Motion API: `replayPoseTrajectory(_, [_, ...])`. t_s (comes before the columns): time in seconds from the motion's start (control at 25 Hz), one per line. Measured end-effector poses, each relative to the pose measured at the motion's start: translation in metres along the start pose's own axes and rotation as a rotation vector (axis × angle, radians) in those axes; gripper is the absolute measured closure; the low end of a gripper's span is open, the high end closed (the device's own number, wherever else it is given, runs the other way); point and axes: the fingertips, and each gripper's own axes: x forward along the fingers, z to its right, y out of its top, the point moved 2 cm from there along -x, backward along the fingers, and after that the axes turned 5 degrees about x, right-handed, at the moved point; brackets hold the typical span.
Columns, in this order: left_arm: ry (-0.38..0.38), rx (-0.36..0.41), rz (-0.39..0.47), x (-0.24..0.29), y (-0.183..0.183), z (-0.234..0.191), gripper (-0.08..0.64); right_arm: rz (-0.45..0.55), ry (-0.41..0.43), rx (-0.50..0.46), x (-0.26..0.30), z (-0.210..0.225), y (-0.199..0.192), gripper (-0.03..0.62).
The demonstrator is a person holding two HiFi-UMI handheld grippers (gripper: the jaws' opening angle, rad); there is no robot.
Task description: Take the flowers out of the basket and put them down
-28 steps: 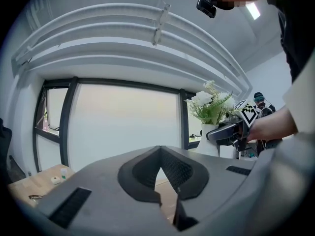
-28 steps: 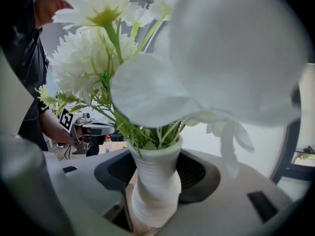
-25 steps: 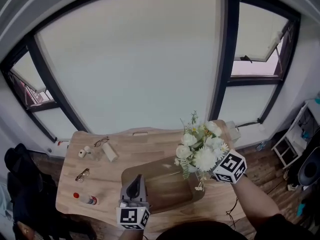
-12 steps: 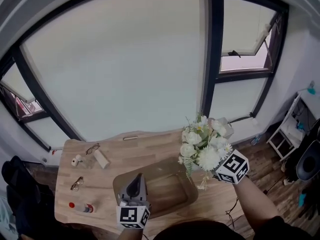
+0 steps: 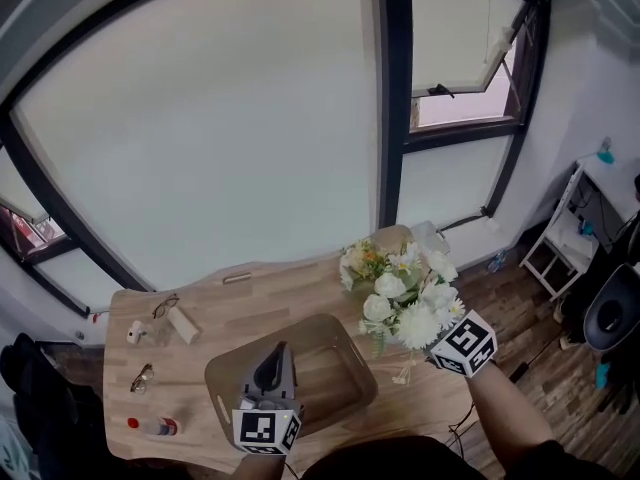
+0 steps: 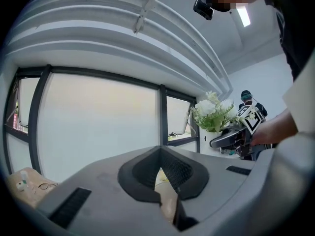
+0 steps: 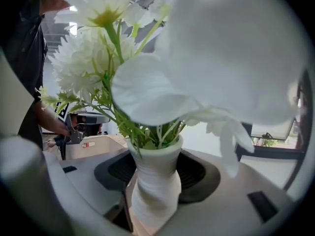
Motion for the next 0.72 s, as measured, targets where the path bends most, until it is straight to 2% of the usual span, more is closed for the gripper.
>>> replayPoseTrajectory(0.32, [-0.025, -0.015, -0.019, 0.015, -0.011, 0.015, 0.558, -0.015, -0.111, 0.05, -0.011, 0.018, -0.043, 0.328])
replayPoseTrajectory(0.72, [-0.004, -0.037, -0.056, 0.024, -0.032, 0.014, 0.558, -0.045, -0.12, 0.044, 0.002, 0.027, -0.07, 0.328])
